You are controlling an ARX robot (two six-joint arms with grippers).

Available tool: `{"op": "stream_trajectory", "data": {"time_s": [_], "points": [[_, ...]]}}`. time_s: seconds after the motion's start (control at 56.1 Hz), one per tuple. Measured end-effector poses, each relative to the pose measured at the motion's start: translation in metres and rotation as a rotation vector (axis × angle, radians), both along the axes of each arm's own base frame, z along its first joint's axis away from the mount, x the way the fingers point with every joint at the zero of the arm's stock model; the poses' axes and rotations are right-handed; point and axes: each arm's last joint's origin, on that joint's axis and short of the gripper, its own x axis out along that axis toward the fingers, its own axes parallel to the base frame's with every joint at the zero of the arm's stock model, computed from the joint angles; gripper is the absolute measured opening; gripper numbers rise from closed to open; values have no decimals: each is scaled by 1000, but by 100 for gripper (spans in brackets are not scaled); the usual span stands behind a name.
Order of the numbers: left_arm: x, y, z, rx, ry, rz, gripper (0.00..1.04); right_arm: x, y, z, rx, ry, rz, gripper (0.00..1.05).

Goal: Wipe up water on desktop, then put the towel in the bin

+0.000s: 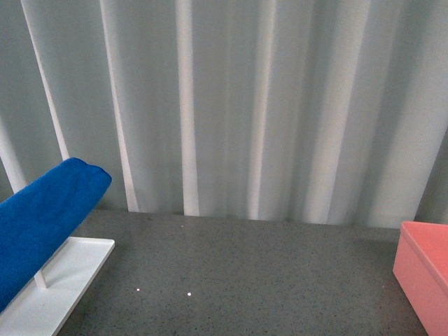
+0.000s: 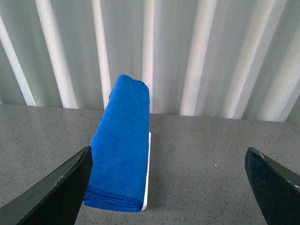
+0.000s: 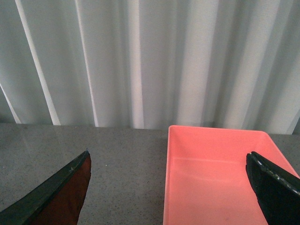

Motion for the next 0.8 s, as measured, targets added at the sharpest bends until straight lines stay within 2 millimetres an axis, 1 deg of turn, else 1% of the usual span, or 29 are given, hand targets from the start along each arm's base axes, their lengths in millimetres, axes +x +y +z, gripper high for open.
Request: {"op": "stream_trajectory", "data": {"time_s": [0.802], "points": [[0,0,0,0,0,0,98,0,0,0,0,0,0,98]]}}
